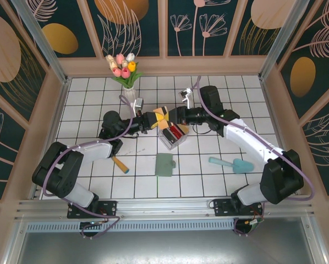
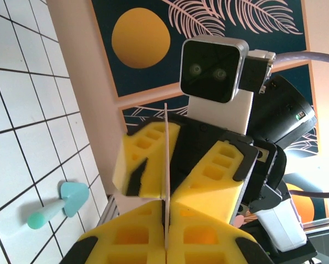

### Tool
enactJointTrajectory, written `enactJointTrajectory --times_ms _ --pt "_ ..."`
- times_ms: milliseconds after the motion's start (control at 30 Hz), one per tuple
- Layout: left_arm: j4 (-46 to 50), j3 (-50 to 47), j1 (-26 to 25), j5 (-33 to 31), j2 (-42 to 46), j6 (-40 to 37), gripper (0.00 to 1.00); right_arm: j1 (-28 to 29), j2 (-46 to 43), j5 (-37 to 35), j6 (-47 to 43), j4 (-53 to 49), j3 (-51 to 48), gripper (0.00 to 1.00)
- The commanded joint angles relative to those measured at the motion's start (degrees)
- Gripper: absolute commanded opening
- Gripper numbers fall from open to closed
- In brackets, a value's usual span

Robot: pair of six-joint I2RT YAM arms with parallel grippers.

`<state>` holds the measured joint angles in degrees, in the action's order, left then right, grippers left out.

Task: Put the credit cards into the card holder

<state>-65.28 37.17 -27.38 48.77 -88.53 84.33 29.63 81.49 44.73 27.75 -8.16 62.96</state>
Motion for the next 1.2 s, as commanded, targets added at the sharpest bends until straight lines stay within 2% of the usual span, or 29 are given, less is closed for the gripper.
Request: enactJointTrajectory --times_ms 0,100,367,667,1033,1167 --pt "-11.9 0.42 -0.31 1.32 0.07 3.88 0.09 0.02 0.76 -1.93 -0.56 -1.24 -0.19 0.23" --pt "-14.69 0.18 -0.29 1.21 -0.23 5.73 0.12 -1.5 -0.04 -3.83 -0.12 -1.73 -1.12 0.17" --pt "-16.9 0.27 -0.24 1.34 -0.66 6.98 0.13 -3.44 -2.15 -3.19 0.99 -0.21 -3.24 0.1" --pt "-18.02 0.19 -0.3 1.57 -0.77 7.73 0.16 -4.24 -2.69 -4.34 1.72 -0.11 -3.73 0.08" --pt "-18.98 0.01 -0.26 1.7 -0.92 8.02 0.15 -5.1 -3.53 -4.26 2.39 -0.13 -4.49 0.1" --pt "-18.98 0.02 -0.24 1.52 -1.04 8.21 0.14 -5.81 -4.77 -6.08 3.38 0.54 -5.1 0.04"
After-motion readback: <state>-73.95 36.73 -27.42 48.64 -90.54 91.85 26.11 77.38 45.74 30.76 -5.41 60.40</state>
